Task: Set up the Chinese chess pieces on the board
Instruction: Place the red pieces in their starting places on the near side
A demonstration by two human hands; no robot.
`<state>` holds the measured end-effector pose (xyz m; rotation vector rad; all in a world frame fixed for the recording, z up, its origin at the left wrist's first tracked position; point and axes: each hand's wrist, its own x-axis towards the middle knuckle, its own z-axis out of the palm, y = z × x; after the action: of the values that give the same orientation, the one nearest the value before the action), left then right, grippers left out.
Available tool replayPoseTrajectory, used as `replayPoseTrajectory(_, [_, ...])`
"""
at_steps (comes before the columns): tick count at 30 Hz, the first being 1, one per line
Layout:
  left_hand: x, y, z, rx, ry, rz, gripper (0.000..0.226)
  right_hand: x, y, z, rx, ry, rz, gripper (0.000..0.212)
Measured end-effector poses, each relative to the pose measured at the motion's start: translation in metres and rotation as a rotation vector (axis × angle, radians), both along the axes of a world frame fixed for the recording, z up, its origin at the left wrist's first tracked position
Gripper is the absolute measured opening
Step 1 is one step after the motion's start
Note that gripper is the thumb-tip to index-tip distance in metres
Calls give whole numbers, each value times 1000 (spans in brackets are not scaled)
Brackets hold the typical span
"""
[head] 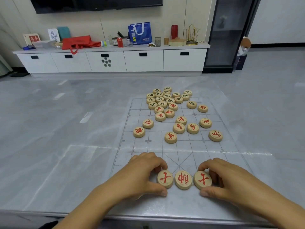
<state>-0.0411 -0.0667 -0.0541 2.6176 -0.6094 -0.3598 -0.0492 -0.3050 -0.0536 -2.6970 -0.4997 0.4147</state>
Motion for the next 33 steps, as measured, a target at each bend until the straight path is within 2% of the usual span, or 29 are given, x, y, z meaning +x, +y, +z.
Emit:
replayPoseTrajectory(9, [6,5,-1,-82,26,39,49,3,-1,5,59,23,-41,39])
replayPoseTrajectory(14, [16,11,2,-145,-2,123,45,18,-10,4,156,-92,-161,86])
replayPoseTrajectory(15, [19,14,3,-155,-28,147,45,24,-13,4,192,-119,-187,85])
replayPoseTrajectory(18, [31,25,4,-186,-127,261,41,42,-22,3,308,-203,-304,65])
replayPoseTrajectory(22, [51,43,6,-215,-211,498,38,65,-33,2,388,-241,-453,42])
replayPoseTrajectory(26, [67,59,1,-190,-182,674,40,77,-31,-1,379,-249,-501,39])
replayPoseTrajectory(33, [87,48,-11,-140,-94,673,55,88,-32,-1,360,-224,-567,39])
